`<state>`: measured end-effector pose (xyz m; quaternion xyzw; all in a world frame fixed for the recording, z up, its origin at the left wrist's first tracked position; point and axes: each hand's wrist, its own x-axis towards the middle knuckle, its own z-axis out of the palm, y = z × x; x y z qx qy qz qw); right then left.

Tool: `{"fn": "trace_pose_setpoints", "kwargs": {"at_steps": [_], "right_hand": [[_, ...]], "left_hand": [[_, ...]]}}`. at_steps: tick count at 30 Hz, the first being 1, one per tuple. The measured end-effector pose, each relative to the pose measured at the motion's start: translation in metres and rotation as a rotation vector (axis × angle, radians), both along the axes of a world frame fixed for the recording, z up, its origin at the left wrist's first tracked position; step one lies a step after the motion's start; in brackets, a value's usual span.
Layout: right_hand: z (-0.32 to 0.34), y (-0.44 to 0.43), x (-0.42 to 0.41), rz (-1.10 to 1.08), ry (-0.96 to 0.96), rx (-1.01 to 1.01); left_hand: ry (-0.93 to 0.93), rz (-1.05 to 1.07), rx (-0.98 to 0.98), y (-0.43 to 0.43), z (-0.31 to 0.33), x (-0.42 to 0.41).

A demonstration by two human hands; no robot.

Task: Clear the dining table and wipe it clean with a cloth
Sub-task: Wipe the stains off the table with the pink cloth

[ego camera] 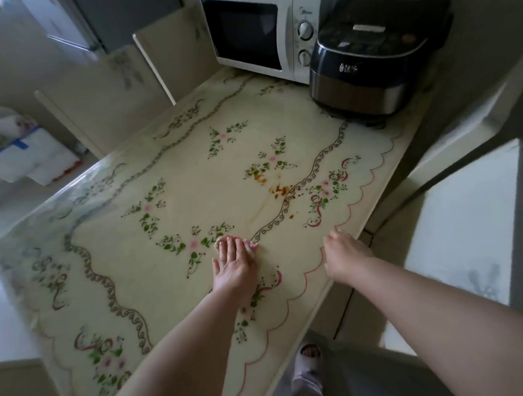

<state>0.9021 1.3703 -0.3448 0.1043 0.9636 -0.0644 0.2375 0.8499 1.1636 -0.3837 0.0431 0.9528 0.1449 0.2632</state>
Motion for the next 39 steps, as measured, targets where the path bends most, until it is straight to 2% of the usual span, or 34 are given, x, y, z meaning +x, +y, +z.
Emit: {"fn": "trace_pose_setpoints", "kwargs": {"at_steps": [5,12,15,20,25,30,39], "right_hand": [[-0.004,0.017,-0.042,-0.088,-0.046,0.016],[-0.011,0.036,-0.088,-0.111,-0.124,0.064],[-0.010,0.038,-0.096,-0.100,-0.158,0.060],[-0.018,0.041,-0.097,-0.098,-0.096,0.066],[-0.014,0.045,-0.097,-0.104,-0.066,0.014],[-0.003,0.070,-0.082,-0.170,0.099,-0.079],[0.019,0.106,-0.045,-0.233,0.148,-0.017]], "left_hand": [[-0.044,-0.064,-0.023,0.026,0.000,-0.067],[0.008,-0.101,0.019,0.054,-0.003,-0.149],[0.056,-0.176,-0.008,0.058,-0.008,-0.178],[0.099,-0.336,-0.054,0.066,-0.008,-0.210],[0.116,-0.473,-0.073,0.092,-0.001,-0.197],[0.109,-0.602,-0.031,0.132,-0.006,-0.169],[0.150,-0.753,-0.044,0.183,-0.008,-0.106]]}}
